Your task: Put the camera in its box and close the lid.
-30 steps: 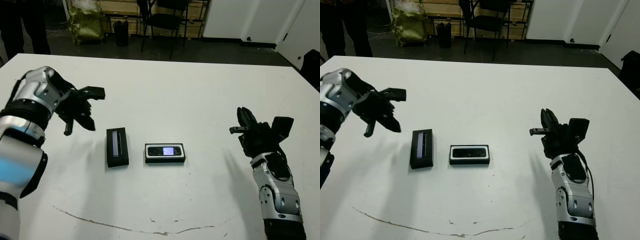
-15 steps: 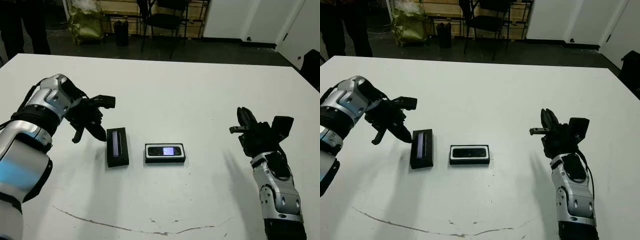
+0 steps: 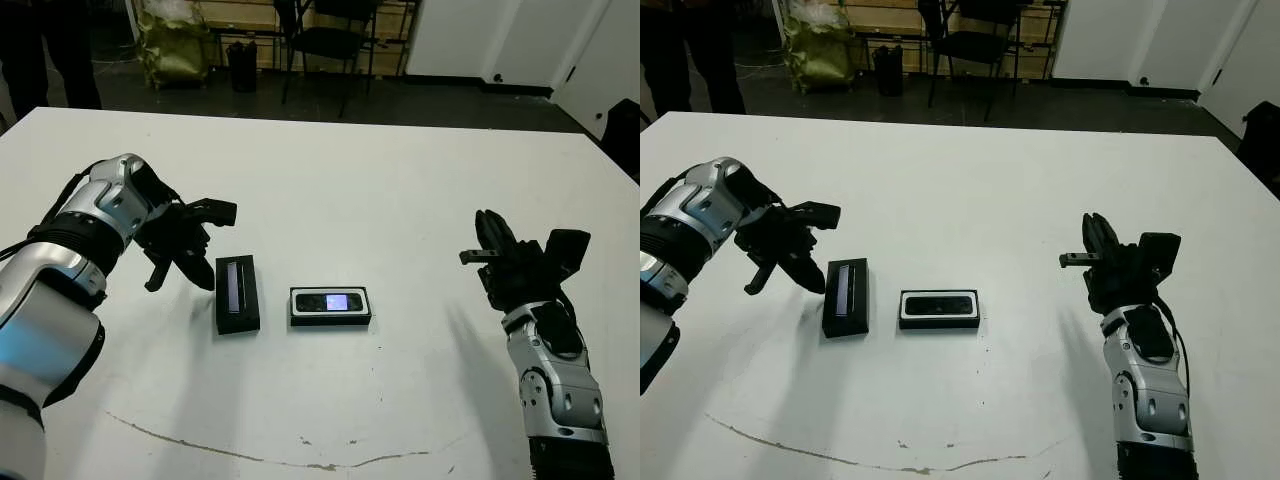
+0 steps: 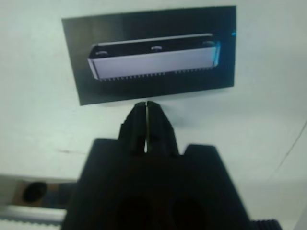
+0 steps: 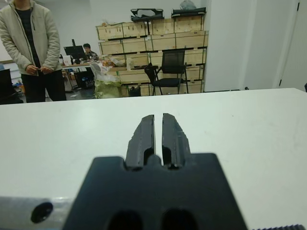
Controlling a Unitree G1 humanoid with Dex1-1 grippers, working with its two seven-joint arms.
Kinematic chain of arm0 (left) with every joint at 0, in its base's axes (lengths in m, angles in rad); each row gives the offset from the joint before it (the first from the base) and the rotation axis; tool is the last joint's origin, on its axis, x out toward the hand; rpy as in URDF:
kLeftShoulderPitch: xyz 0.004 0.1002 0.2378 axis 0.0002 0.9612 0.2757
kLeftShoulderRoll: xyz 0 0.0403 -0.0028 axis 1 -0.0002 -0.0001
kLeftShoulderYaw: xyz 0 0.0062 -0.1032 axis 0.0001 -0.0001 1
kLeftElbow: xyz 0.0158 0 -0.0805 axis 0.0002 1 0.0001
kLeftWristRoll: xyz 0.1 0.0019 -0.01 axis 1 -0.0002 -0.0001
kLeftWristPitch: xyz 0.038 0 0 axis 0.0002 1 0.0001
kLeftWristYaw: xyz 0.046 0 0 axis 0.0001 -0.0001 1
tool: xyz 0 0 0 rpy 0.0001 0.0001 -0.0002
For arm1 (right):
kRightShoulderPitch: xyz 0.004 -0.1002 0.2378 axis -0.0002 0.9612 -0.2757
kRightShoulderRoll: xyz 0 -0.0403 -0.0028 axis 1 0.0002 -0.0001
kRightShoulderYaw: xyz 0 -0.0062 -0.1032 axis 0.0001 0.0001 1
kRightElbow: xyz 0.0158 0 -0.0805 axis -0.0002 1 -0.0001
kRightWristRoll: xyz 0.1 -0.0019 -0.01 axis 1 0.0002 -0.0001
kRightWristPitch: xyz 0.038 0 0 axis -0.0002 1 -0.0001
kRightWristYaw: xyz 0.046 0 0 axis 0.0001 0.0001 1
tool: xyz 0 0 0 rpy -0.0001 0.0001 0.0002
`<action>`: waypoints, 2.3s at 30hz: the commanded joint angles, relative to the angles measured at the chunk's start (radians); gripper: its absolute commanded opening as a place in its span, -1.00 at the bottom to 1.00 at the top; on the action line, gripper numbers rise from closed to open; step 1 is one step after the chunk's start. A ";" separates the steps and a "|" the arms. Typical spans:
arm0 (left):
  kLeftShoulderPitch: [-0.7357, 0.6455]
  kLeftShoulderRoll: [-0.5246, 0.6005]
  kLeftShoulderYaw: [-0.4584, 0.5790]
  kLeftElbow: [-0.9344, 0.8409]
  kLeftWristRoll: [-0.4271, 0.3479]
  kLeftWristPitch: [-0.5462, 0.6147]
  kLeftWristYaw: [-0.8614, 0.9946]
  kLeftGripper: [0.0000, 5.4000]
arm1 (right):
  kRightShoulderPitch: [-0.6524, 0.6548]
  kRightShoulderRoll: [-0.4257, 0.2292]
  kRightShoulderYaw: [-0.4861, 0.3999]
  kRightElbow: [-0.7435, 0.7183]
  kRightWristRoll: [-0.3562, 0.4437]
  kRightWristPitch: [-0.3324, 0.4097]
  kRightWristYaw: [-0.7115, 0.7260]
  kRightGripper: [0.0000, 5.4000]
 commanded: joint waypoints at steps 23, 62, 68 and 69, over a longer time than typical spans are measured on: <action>-0.077 -0.155 0.054 0.201 0.171 -0.048 0.128 -1.00 | 0.045 -0.004 0.001 -0.090 0.002 0.084 -0.044 -0.99; -0.133 -0.235 0.096 0.292 0.254 -0.133 0.270 -1.00 | 0.047 -0.009 -0.010 -0.072 0.011 0.056 -0.010 -0.99; -0.149 -0.258 0.101 0.294 0.250 -0.109 0.262 -1.00 | 0.045 -0.013 -0.007 -0.077 0.008 0.068 -0.014 -0.99; -0.150 -0.259 0.101 0.293 0.250 -0.117 0.263 -1.00 | 0.046 -0.012 -0.007 -0.080 0.007 0.073 -0.017 -0.99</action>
